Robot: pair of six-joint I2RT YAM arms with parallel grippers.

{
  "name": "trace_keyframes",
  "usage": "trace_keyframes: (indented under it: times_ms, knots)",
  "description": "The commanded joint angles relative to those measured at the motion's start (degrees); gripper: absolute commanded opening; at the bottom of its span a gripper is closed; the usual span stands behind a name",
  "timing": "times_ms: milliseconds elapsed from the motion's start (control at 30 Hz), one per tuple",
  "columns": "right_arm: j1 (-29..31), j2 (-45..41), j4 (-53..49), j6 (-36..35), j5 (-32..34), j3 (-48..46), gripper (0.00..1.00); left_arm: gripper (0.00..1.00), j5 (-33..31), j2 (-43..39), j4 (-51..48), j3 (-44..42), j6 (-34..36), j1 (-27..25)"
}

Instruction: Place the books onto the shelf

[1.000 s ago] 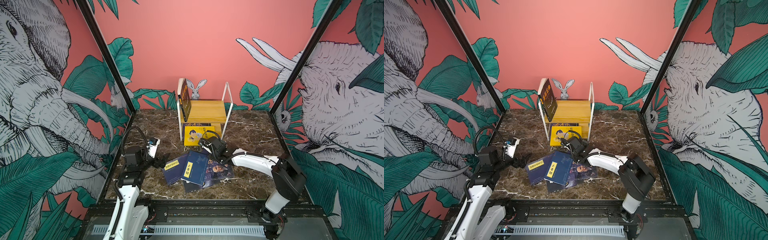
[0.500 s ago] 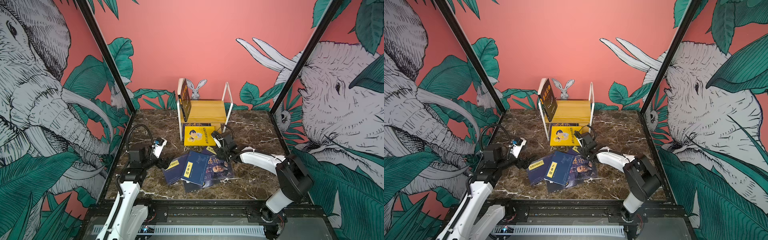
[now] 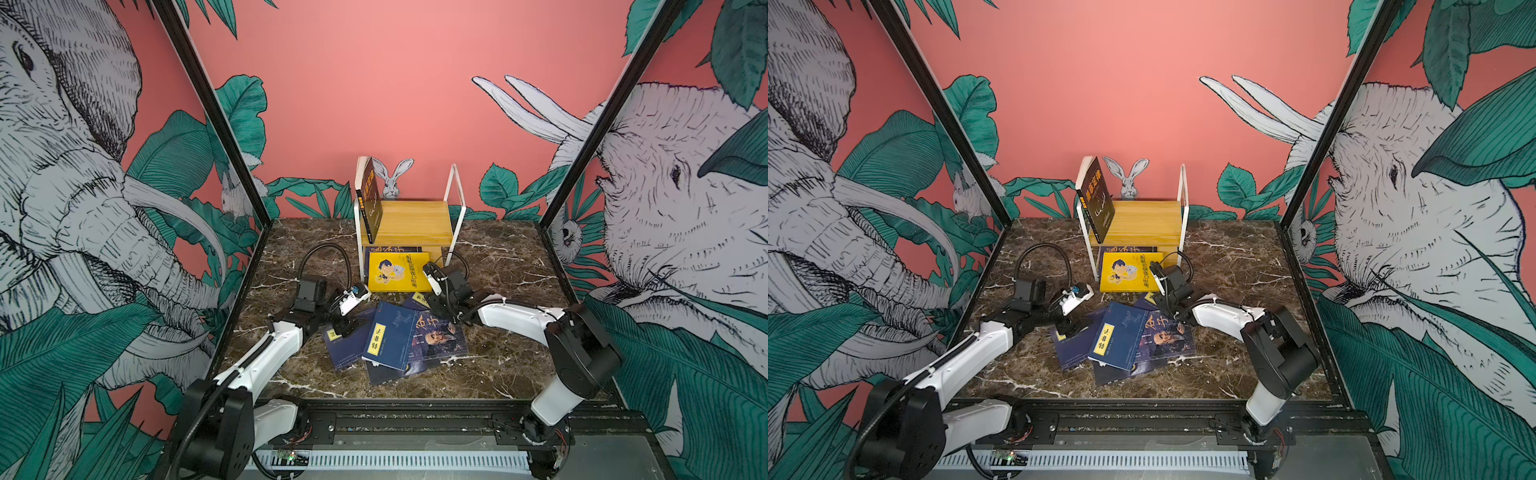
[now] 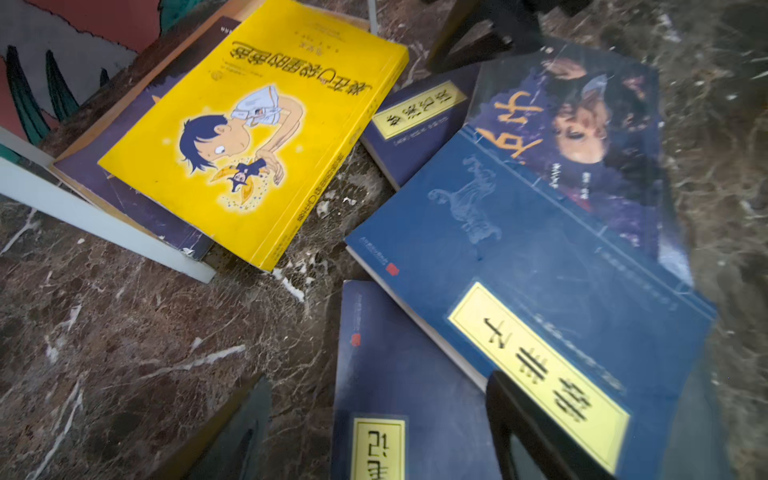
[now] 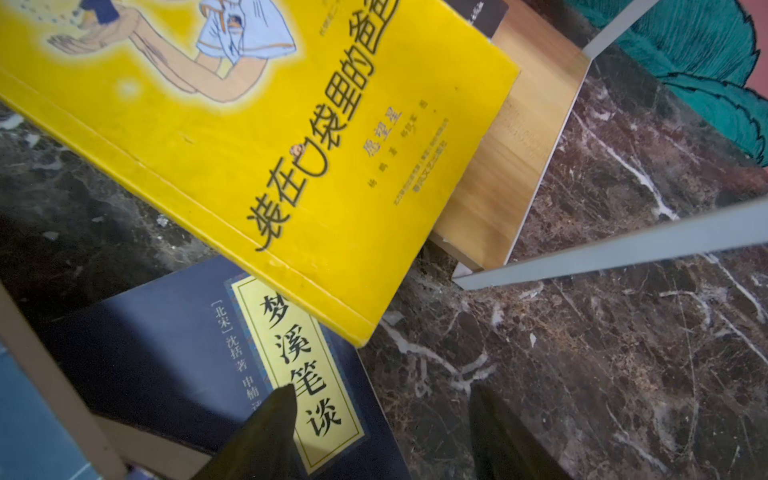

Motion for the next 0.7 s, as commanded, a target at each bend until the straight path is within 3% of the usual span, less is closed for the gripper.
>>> trace_keyframes:
  times_ms: [0,333,467,667]
  knots:
    - [-0.3,-0.04,2.16,1.78,-0.23,-0.47,0.66,0.77,-3.36,3.88,9.17,2.26,4.71,-0.11]
    - [-0.26,3.02,1.89,2.95,0.77,2.12,0.62,0.75,-10.52,13.16,24.28,2.69,7.34,-2.59]
    - [-0.25,4.05,2.05,2.94,0.68,2.71,0.62,0.75,-12.82,16.54,27.44,2.89,11.49,-5.4]
    - [-0.22,3.93,3.63,3.05,1.4,2.18,0.61,0.75,-18.37,20.89,30.42,4.84,9.94,-6.83]
